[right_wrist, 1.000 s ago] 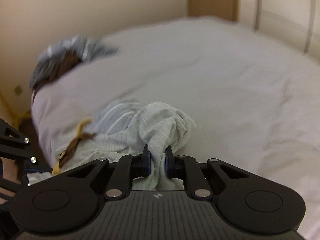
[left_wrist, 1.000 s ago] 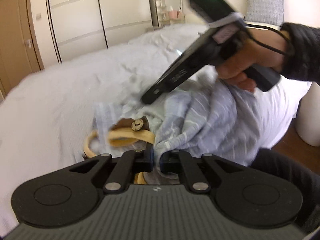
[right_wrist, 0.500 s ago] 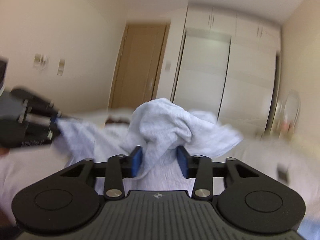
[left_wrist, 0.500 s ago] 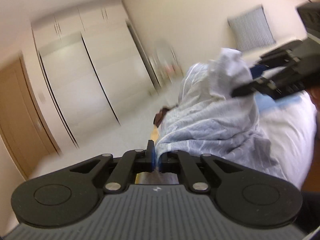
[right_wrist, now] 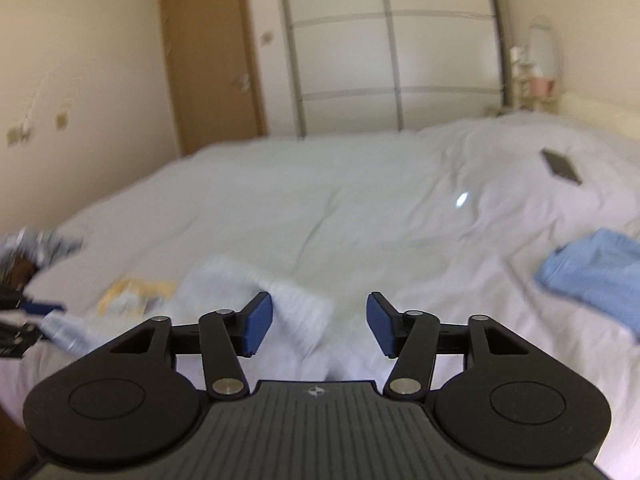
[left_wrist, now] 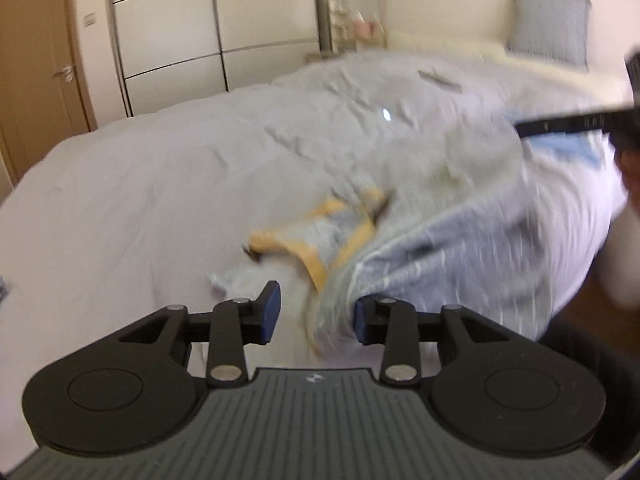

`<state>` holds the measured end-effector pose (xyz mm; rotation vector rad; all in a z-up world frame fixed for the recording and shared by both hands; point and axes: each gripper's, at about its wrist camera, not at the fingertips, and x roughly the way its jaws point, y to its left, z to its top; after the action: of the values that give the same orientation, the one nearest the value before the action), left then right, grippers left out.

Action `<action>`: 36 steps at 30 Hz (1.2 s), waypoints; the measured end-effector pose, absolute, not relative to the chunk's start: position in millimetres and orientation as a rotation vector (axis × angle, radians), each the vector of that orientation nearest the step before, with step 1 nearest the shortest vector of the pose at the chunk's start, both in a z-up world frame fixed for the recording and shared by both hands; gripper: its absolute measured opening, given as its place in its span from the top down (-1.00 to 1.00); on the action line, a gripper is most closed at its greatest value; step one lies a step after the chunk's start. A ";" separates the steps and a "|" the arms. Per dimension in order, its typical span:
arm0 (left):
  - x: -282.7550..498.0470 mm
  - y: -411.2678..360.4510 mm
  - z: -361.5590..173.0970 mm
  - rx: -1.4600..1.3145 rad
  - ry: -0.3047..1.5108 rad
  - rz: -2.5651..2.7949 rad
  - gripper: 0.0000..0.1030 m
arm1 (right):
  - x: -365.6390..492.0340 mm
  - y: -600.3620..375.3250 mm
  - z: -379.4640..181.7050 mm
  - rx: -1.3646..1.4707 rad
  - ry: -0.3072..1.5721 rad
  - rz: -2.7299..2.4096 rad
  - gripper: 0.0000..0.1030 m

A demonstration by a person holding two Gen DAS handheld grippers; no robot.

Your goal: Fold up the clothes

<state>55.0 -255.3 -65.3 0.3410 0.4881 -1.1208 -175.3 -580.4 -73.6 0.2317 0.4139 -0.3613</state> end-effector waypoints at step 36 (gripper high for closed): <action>67.5 -207.0 -62.7 0.119 0.605 -1.298 -0.40 | -152.1 -548.5 -103.2 0.358 0.640 0.028 -0.17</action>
<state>67.5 -207.0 -62.7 0.1187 0.6054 -1.2980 -152.1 -548.5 -103.2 0.3576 0.6401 0.0277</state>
